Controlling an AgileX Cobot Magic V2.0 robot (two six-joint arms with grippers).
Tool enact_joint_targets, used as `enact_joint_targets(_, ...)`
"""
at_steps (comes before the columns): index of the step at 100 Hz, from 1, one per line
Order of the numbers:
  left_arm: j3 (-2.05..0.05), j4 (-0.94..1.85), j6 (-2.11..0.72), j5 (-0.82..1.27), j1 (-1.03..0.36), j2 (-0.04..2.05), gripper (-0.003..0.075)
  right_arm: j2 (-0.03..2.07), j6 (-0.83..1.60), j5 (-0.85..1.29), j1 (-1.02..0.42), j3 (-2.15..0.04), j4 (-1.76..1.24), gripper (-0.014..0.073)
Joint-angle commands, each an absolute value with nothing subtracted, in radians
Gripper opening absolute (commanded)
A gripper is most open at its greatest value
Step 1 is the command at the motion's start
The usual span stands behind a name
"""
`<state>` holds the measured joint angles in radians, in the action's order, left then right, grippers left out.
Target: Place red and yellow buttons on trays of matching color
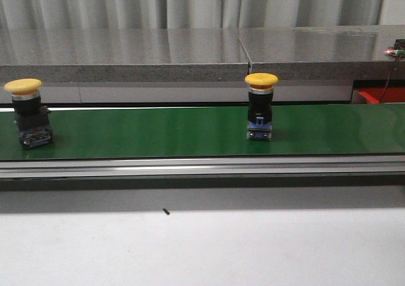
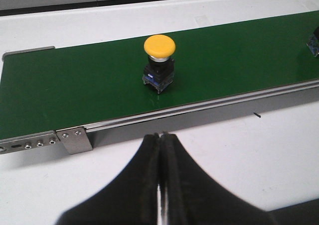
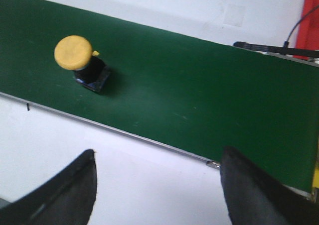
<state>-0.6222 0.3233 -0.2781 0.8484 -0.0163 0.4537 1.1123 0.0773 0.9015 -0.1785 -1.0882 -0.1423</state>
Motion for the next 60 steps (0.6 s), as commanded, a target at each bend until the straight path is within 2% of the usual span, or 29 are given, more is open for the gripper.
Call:
enact_joint_targets(1,-0.650,0.349,-0.278,0.788,-0.025,0.459,-0.0020,1.159,0.098,0.874,-0.217,-1.159,-0.155,0.0542)
enact_joint_targets(35,-0.650,0.349,-0.278,0.788,-0.025,0.459,-0.0020,1.475,0.118,1.042,-0.307,-1.386,-0.172,0.0540)
enact_joint_targets(60,-0.650,0.349,-0.278,0.788,-0.025,0.459,-0.0020,1.609,0.105,1.016,-0.307,-1.451,-0.172,0.0540)
